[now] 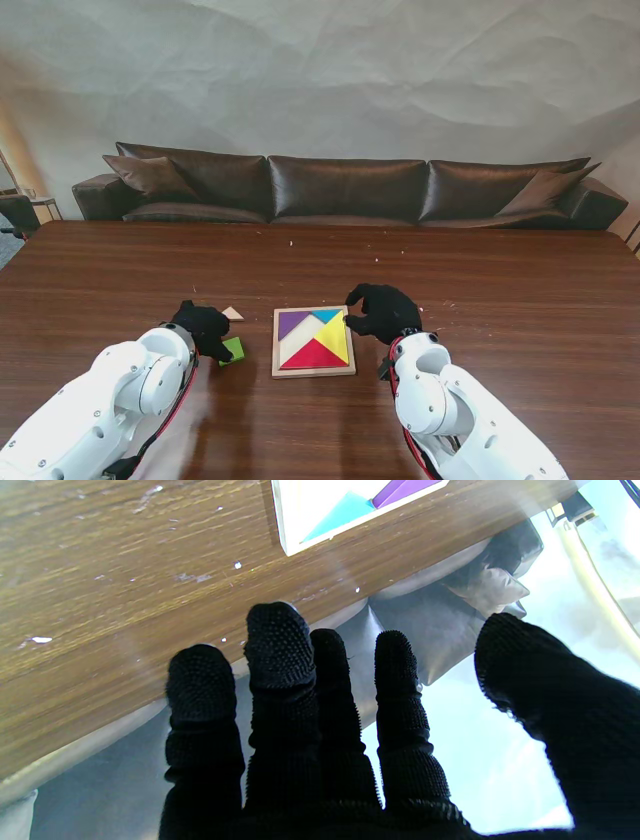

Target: Assemble the tangram pieces into a square

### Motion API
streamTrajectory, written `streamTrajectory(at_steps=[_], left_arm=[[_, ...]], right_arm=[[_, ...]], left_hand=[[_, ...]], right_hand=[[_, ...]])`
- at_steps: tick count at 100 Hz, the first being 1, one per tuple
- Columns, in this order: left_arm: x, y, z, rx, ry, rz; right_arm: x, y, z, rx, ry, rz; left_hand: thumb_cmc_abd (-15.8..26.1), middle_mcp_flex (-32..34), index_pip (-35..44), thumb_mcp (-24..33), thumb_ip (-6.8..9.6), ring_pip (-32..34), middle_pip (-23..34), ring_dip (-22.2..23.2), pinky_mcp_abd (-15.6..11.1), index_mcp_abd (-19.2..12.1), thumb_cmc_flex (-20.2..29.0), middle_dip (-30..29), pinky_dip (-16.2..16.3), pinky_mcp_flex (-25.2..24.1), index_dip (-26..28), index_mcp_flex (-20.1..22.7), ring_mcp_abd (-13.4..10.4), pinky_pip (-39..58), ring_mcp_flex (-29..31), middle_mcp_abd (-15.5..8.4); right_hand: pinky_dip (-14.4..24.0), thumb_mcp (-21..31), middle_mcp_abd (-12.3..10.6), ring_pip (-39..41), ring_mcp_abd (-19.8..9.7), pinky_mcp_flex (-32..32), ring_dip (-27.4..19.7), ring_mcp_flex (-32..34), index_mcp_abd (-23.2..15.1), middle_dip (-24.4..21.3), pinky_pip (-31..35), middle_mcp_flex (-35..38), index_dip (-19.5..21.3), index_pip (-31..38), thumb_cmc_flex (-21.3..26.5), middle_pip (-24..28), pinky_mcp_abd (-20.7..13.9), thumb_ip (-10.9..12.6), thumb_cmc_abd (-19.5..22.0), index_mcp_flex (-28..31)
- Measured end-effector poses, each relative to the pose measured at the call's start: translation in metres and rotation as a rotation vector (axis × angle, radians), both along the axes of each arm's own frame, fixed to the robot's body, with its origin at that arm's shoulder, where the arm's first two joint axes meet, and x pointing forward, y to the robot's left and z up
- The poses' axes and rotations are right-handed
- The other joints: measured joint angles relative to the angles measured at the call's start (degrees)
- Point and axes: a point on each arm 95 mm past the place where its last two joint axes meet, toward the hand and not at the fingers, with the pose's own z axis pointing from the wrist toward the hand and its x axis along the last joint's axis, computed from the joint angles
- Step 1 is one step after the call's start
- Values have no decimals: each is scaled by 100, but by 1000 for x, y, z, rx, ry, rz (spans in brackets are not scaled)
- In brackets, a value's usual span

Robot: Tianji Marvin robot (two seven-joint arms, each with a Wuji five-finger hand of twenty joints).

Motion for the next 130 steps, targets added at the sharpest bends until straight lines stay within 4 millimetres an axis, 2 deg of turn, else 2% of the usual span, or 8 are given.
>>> streamTrajectory(at_steps=[20, 53, 76, 102, 104, 116, 128, 130], left_arm=[[1, -3, -8, 19, -1, 7], [2, -6, -16, 30, 1, 14], [2, -8, -18, 32, -5, 11], [1, -12, -22, 35, -4, 8], [1, -12, -22, 35, -4, 8], [0, -12, -25, 33, 0, 10], [0, -13, -25, 32, 0, 11], [-1, -13, -25, 32, 0, 10]], right_arm=[[0, 0, 0, 4, 1, -1], [0, 0, 0, 11, 7, -1], [0, 0, -1, 11, 8, -1], [-1, 0, -1, 15, 12, -1], [-1, 1, -1, 16, 12, -1], [-1, 1, -1, 19, 15, -1], [-1, 1, -1, 24, 19, 0], [-1, 1, -1, 24, 20, 0]], left_hand=[[1, -206, -121, 0, 0, 113, 193, 72, 0, -44, 0, 285, 20, -71, 24, -252, -1, 4, -34, -47], [1, -298, 466, -1, 0, 199, 286, 137, -3, -99, 0, 449, 72, -73, 563, -498, -13, 9, -46, -67], [-62, -299, 1371, 136, 0, 200, 241, 137, -5, -79, -1, 420, 72, -75, 1136, -746, -63, 9, -55, -69], [-62, -300, 2255, 371, 0, 200, 57, 133, -5, 106, 3, 128, 72, -75, 1593, -949, -64, 9, -55, -70], [-65, -300, 2379, 384, -66, 200, 48, 125, -5, 106, 2, 89, 73, -75, 1661, -985, -64, 9, -55, -70], [-157, -300, 2943, 425, -84, 191, -82, 64, -6, 106, -95, -92, 73, -75, 2025, -1056, -64, 9, -55, -70], [-196, -321, 3096, 425, -91, 93, -60, -7, -5, 106, -101, -99, 73, -75, 2120, -1062, -64, 9, -55, 29], [-197, -327, 3120, 425, -153, 92, -57, -10, -6, 103, -101, -96, 73, -75, 2140, -1062, -64, 9, -55, 32]], right_hand=[[0, 0, 0, 0, 6, 0, 0, 0, 1, -1, 0, 0, 0, 0, 0, 0, 1, 0, 0, 0], [0, 0, 1, 0, 18, -1, 0, 0, 4, -1, 0, 0, 0, 0, 0, 0, 1, 0, 0, 0], [0, 0, 2, 0, 29, -1, 0, 0, 13, -1, 0, 0, 0, 0, 0, 0, 1, 0, 0, 0], [0, 0, 2, 0, 51, -2, 0, 0, 18, -1, 0, 0, 0, 0, 0, 0, 1, 0, 0, 0], [0, 0, 2, 0, 51, -2, 0, 0, 19, -1, 0, 0, 0, 0, 0, 0, 1, 0, 0, 0], [0, -1, 3, 0, 52, -3, 0, 0, 21, -2, 0, 0, 0, 0, 0, 0, 1, 0, 0, -1], [0, -1, 4, 0, 52, -3, 0, 0, 26, -2, 0, 0, 0, 0, 0, 0, 1, 0, 0, -1], [0, -1, 4, 0, 52, -3, 0, 0, 27, -2, 0, 0, 0, 0, 0, 0, 1, 0, 0, -1]])
